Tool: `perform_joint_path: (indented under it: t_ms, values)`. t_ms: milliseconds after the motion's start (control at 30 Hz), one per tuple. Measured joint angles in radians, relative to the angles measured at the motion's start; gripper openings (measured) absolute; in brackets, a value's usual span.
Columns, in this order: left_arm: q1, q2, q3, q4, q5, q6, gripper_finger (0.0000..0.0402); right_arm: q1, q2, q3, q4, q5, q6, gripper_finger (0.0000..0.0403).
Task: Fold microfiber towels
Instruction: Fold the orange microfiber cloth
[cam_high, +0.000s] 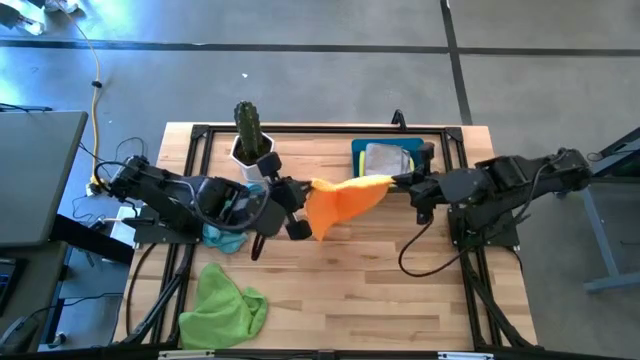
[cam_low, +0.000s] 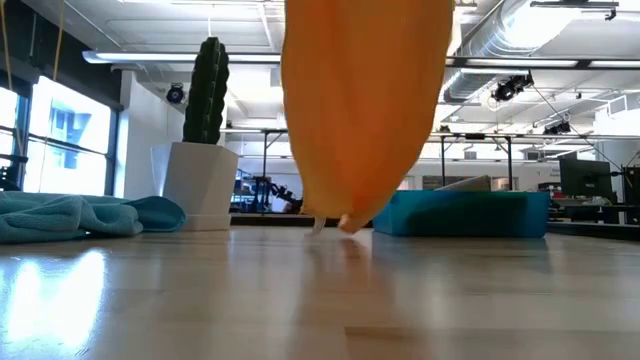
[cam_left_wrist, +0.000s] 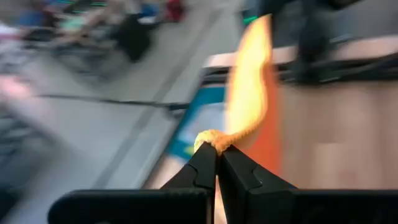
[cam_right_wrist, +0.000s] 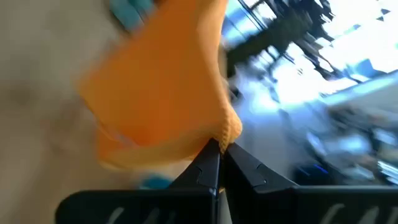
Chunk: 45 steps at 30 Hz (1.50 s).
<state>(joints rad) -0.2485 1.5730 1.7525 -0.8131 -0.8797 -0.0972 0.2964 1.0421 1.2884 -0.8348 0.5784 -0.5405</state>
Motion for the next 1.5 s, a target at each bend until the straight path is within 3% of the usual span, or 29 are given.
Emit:
perform_joint_path:
  t_ms: [133,200,267,367,433,500,600,667,700,733,833,867,900,967,1033,1100,1167,1300,1500]
  values:
    - [-0.001,0.0,0.071,0.003,0.247,-0.007,0.0,-0.033,0.031,0.128,-0.057,-0.323,0.07,0.0]
    - [-0.003,0.0,0.105,0.003,0.286,-0.018,0.0,-0.045,0.05,0.192,-0.092,-0.421,0.092,0.0]
    - [-0.009,-0.001,0.129,0.001,0.195,-0.014,0.0,-0.049,0.068,0.254,-0.112,-0.349,0.091,0.0]
    - [-0.028,0.0,0.165,-0.013,-0.086,0.05,0.0,-0.047,0.096,0.321,-0.119,-0.01,0.09,0.0]
    - [-0.037,-0.002,0.19,0.006,-0.178,0.06,0.0,-0.049,0.115,0.351,-0.14,0.094,0.11,0.0]
    - [-0.046,-0.003,0.21,0.024,-0.052,0.025,0.0,-0.048,0.134,0.385,-0.213,-0.054,0.156,0.0]
    - [-0.055,-0.001,0.228,0.067,0.343,-0.053,0.0,-0.047,0.161,0.434,-0.284,-0.518,0.216,0.0]
    - [-0.056,0.0,0.231,0.102,0.482,-0.039,0.0,-0.047,0.176,0.46,-0.317,-0.688,0.136,0.0]
    - [-0.057,0.0,0.231,0.111,0.471,-0.02,0.0,-0.047,0.182,0.473,-0.319,-0.679,0.086,0.0]
    - [-0.057,0.0,0.231,0.113,0.403,0.003,0.0,-0.047,0.185,0.485,-0.305,-0.604,0.052,0.0]
    - [-0.061,0.0,0.231,0.104,0.023,0.038,0.0,-0.048,0.197,0.499,-0.193,-0.159,0.096,0.0]
    - [-0.063,-0.001,0.231,0.107,-0.066,0.033,0.0,-0.049,0.204,0.499,-0.174,-0.06,0.142,0.0]
    - [-0.063,-0.002,0.232,0.113,-0.077,0.021,0.0,-0.051,0.209,0.499,-0.179,-0.044,0.159,0.0]
    - [-0.06,-0.003,0.232,0.121,0.089,-0.008,0.0,-0.049,0.211,0.499,-0.234,-0.197,0.158,0.0]
    - [-0.06,0.001,0.231,0.122,0.358,-0.035,0.0,-0.047,0.21,0.499,-0.293,-0.473,0.154,0.0]
    - [-0.061,0.003,0.23,0.121,0.493,-0.027,0.0,-0.046,0.21,0.498,-0.334,-0.644,0.096,0.0]
    - [-0.062,0.001,0.231,0.114,0.446,-0.011,0.0,-0.047,0.207,0.498,-0.335,-0.607,0.062,0.0]
    - [-0.067,-0.001,0.231,0.057,0.28,0.024,0.0,-0.049,0.2,0.498,-0.331,-0.369,0.095,0.0]
    - [-0.051,0.002,0.231,-0.076,0.323,-0.053,0.0,-0.047,0.219,0.498,-0.397,-0.387,0.062,0.0]
